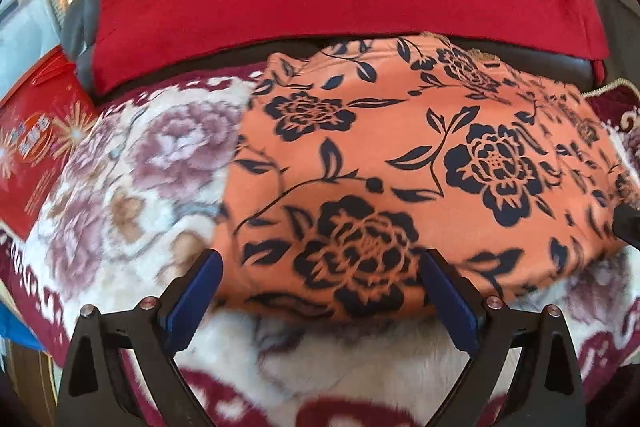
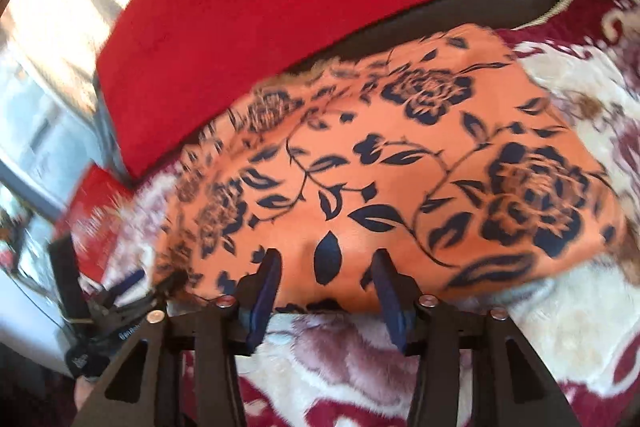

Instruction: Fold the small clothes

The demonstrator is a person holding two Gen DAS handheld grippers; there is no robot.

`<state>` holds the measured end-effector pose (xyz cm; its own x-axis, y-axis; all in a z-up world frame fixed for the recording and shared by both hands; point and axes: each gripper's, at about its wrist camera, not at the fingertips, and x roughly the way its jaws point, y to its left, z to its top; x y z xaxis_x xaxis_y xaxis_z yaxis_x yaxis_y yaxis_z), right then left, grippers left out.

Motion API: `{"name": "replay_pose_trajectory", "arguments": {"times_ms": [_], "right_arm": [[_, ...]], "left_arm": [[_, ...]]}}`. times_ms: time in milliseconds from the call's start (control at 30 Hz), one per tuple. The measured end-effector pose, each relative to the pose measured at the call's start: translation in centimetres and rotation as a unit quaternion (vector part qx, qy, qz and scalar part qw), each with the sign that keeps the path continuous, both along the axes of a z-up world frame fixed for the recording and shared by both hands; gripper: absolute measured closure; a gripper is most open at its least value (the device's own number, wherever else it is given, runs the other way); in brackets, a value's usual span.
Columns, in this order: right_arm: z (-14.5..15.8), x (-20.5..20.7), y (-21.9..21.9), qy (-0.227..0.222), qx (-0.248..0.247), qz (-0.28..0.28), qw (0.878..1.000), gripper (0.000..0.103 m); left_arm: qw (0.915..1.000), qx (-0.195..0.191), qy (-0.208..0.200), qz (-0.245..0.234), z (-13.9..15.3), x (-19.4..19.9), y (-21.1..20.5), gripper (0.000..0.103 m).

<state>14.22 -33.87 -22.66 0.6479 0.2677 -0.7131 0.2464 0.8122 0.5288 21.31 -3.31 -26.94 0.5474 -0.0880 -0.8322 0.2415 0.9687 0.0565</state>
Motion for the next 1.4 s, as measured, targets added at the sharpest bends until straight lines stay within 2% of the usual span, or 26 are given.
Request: {"name": "replay_pose_trajectory", "arguments": {"times_ms": [100, 200, 300, 367, 467, 567, 800, 867, 900, 933, 1033, 1133, 1267, 1300, 1400], "right_arm": [[0.2, -2.6, -1.9, -0.018, 0.035, -0.031, 0.999, 0.043], [-1.1, -5.4, -4.8, -0.025, 0.111, -0.084, 0.99, 0.034], [-2.7, -6.8, -6.6, -0.022, 0.163, -0.113, 0.98, 0.033], [-4.0, -7.6, -7.6, -0.015, 0.196, -0.129, 0.972, 0.033], [-5.0, -8.4, -8.6, -0.025, 0.227, -0.144, 0.963, 0.033], [-5.4, -8.5, -9.1, -0.037, 0.242, -0.148, 0.958, 0.033], [-6.7, -7.8, -10.0, -0.064, 0.272, -0.161, 0.947, 0.033], [-7.0, -7.6, -10.1, -0.073, 0.276, -0.164, 0.944, 0.033], [-7.2, -7.5, -10.3, -0.08, 0.279, -0.165, 0.943, 0.033], [-7.3, -7.2, -10.3, -0.085, 0.279, -0.165, 0.942, 0.033], [-7.4, -6.6, -10.8, -0.099, 0.272, -0.16, 0.944, 0.033], [-7.1, -5.4, -10.7, -0.115, 0.256, -0.153, 0.948, 0.033], [-6.5, -3.4, -10.1, -0.119, 0.223, -0.134, 0.958, 0.032], [-6.3, -3.1, -10.0, -0.119, 0.216, -0.129, 0.961, 0.032], [-5.7, -1.7, -9.5, -0.11, 0.188, -0.117, 0.969, 0.037]], "left_arm": [[0.9969, -0.065, 0.042, 0.011, 0.5, -1.2, 1.8, 0.005], [0.9893, -0.108, 0.088, 0.043, -0.5, -1.6, 3.3, 0.005], [0.978, -0.141, 0.134, 0.076, -2.0, -1.5, 4.2, 0.005], [0.967, -0.168, 0.164, 0.098, -3.0, -1.2, 4.7, 0.005], [0.9541, -0.207, 0.177, 0.124, -3.6, -0.8, 4.9, 0.005], [0.9477, -0.227, 0.173, 0.143, -3.7, 0.0, 4.7, 0.005], [0.9249, -0.283, 0.17, 0.188, -4.5, 2.1, 5.8, 0.005], [0.9218, -0.293, 0.163, 0.194, -4.5, 2.6, 5.8, 0.015], [0.9216, -0.295, 0.162, 0.194, -4.5, 2.8, 5.8, 0.027], [0.9211, -0.297, 0.161, 0.194, -4.5, 3.1, 5.8, 0.034], [0.9145, -0.31, 0.16, 0.205, -4.6, 3.9, 5.7, 0.041], [0.9065, -0.328, 0.152, 0.219, -4.6, 4.2, 6.3, 0.043], [0.9086, -0.323, 0.147, 0.22, -5.0, 4.0, 6.2, 0.041], [0.9087, -0.322, 0.146, 0.221, -5.0, 3.5, 6.1, 0.037], [0.9104, -0.319, 0.153, 0.214, -5.0, 2.8, 5.1, 0.034]]}}
